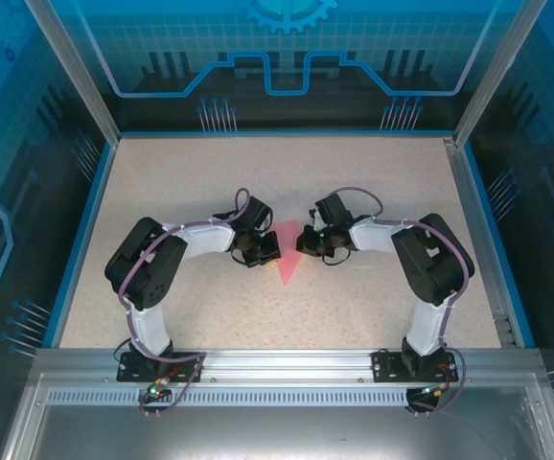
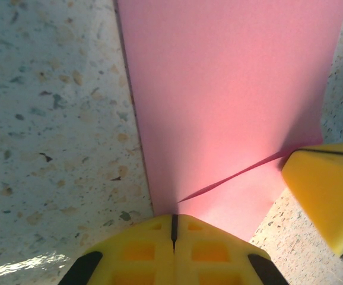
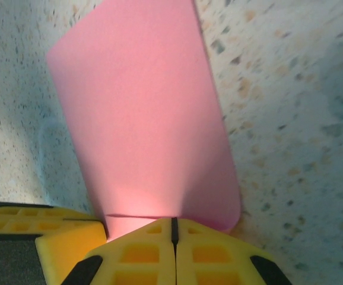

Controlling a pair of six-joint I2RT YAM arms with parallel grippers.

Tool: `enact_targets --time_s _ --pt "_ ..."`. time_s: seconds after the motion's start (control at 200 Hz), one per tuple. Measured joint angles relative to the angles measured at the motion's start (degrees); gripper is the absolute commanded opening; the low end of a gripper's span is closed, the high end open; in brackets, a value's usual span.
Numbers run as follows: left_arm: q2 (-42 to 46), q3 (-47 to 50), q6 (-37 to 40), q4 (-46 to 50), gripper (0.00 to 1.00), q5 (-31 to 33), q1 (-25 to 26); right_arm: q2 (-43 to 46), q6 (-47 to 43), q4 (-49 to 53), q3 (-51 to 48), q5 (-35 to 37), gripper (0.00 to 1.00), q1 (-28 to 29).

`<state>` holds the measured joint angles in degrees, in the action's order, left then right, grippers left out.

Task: Fold a paper plane with a square sheet of paper (pick it up from the middle)
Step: Third fold the triangle at the center of the table.

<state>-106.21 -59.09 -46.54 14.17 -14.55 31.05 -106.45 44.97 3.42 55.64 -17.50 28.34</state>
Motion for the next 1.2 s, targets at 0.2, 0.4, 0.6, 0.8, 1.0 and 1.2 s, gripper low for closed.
enact_targets --time_s 0.2,0.4,0.6,0.8,1.0,1.2 --pt "0.04 0.0 0.09 0.02 0.0 0.17 0.09 -0.68 -0.44 1.33 1.42 1.49 0.05 -0.96" --pt "0.09 0.0 0.11 0.04 0.0 0.37 0.2 0.44 -1.97 2.64 2.93 3.63 0.06 -1.97" --pt "0.11 0.0 0.17 0.07 0.0 0.44 0.2 2.75 -3.06 2.16 2.49 0.7 0.06 0.2" --pt "0.22 -0.07 0.52 0.26 0.0 0.7 0.26 2.62 -2.99 1.7 -0.72 -3.23 0.06 2.93" --pt "0.92 -0.33 1.73 2.47 0.0 1.33 0.42 1.29 -2.8 1.44 -1.36 -5.05 0.06 3.3" --pt "4.35 -0.26 2.56 5.44 0.04 1.9 1.22 0.02 -1.86 0.98 -1.36 -5.51 0.06 3.93"
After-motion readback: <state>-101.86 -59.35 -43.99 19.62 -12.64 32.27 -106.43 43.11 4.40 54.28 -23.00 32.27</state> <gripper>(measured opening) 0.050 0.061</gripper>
